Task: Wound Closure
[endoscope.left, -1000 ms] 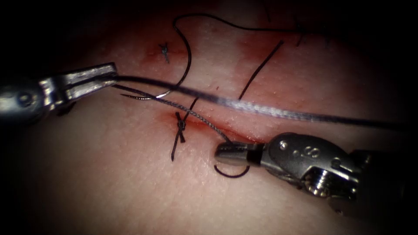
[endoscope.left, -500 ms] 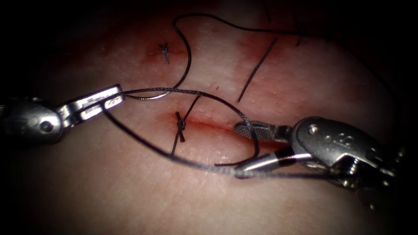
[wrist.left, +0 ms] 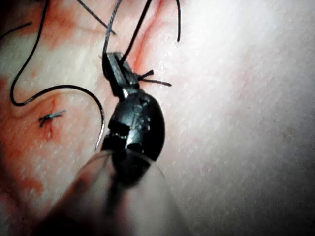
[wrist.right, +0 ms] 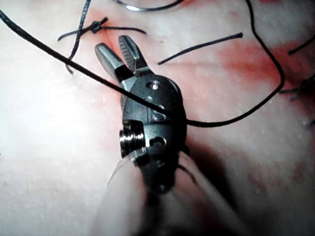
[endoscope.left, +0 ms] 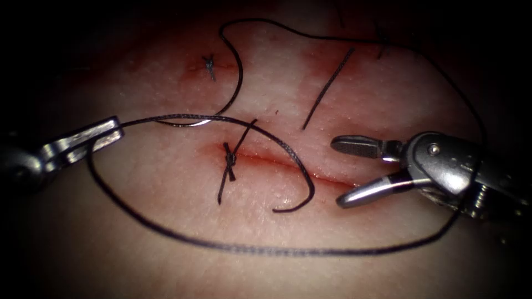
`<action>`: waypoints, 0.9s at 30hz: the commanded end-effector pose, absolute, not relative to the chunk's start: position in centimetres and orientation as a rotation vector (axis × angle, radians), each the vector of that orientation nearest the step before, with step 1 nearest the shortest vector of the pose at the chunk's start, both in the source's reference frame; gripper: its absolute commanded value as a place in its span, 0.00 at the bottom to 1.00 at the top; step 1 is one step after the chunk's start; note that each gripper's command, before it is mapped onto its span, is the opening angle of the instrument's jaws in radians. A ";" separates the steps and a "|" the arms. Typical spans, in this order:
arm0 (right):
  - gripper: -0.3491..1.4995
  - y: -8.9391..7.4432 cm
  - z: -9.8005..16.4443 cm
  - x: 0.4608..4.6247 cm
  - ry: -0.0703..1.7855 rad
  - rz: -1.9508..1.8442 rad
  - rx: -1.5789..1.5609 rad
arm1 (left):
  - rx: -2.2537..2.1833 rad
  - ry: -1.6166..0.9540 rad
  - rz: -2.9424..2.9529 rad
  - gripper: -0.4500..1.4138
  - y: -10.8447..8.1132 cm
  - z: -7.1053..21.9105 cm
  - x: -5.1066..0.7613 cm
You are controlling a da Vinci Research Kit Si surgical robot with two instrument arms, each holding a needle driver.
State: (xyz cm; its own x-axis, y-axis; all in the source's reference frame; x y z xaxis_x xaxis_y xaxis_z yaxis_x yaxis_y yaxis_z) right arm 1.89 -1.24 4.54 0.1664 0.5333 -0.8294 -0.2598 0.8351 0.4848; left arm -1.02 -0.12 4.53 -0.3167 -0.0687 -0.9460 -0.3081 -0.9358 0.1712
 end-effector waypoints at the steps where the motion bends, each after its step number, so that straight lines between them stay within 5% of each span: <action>1: 0.00 -1.3 4.7 2.01 1.269 0.578 0.207 | -1.745 0.483 2.381 0.00 -0.1 4.6 -1.10; 18: 0.00 -1.6 5.1 2.76 1.308 0.619 0.068 | -1.767 0.490 2.373 0.00 0.0 4.8 -1.32; 27: 0.00 -1.6 5.0 2.80 1.374 0.664 0.075 | -1.748 0.543 2.473 0.00 -0.1 5.2 -1.43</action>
State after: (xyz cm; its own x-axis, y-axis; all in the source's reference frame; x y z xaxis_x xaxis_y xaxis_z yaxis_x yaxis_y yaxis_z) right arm 2.71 -1.59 4.94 0.0431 0.4755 -0.8786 -0.3961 0.8155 0.4219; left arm -1.40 -0.09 5.26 -0.3586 -0.1437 -0.9224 -0.2478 -0.9380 0.2425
